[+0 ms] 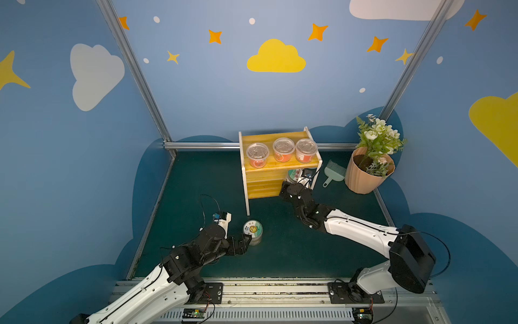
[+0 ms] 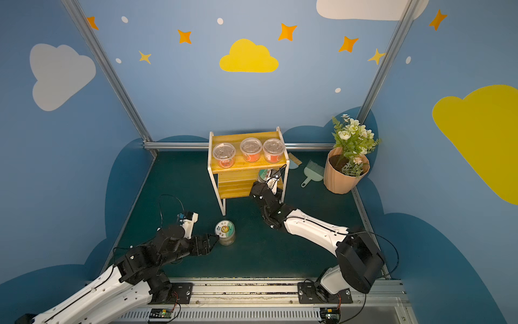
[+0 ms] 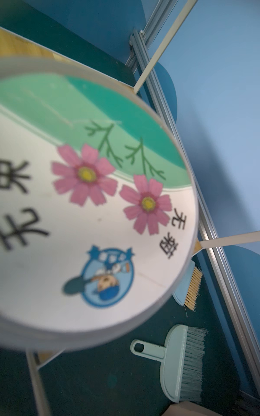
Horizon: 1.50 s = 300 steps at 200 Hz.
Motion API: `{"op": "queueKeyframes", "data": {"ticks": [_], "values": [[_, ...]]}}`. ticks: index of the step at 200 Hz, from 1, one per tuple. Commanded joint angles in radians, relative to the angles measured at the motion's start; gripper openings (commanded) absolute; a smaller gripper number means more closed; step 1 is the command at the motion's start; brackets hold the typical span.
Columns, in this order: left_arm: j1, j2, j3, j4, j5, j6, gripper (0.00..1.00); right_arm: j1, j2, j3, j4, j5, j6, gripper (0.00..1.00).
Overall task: Place the seed container on the shelf
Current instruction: Place the seed jar on the shelf.
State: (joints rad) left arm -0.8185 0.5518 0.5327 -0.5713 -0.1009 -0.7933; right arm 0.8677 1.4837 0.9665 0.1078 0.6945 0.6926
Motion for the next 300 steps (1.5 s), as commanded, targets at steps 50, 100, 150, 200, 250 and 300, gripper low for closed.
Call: {"op": "queueKeyframes", "data": {"ticks": [50, 100, 150, 200, 250, 300], "values": [[0.002, -0.043, -0.025, -0.034, -0.005, -0.006, 1.0, 0.004, 0.073, 0.079, -0.006, -0.037, -0.014, 0.95], [0.004, -0.082, -0.032, -0.056, -0.017, -0.02, 1.0, 0.021, 0.055, 0.077, -0.097, -0.021, 0.026, 0.98], [0.005, -0.089, -0.022, -0.065, -0.02, -0.014, 1.0, 0.05, 0.003, 0.056, -0.154, 0.009, 0.069, 0.98], [0.004, -0.1, -0.018, -0.074, -0.023, -0.017, 1.0, 0.066, -0.03, 0.03, -0.248, 0.036, 0.162, 0.98], [0.004, -0.107, -0.024, -0.077, -0.013, -0.026, 1.0, 0.097, -0.094, -0.063, -0.2, 0.009, 0.185, 0.95], [0.003, -0.074, -0.055, -0.001, 0.029, -0.047, 1.0, 0.106, -0.164, -0.149, -0.043, 0.01, 0.093, 0.62]]}}
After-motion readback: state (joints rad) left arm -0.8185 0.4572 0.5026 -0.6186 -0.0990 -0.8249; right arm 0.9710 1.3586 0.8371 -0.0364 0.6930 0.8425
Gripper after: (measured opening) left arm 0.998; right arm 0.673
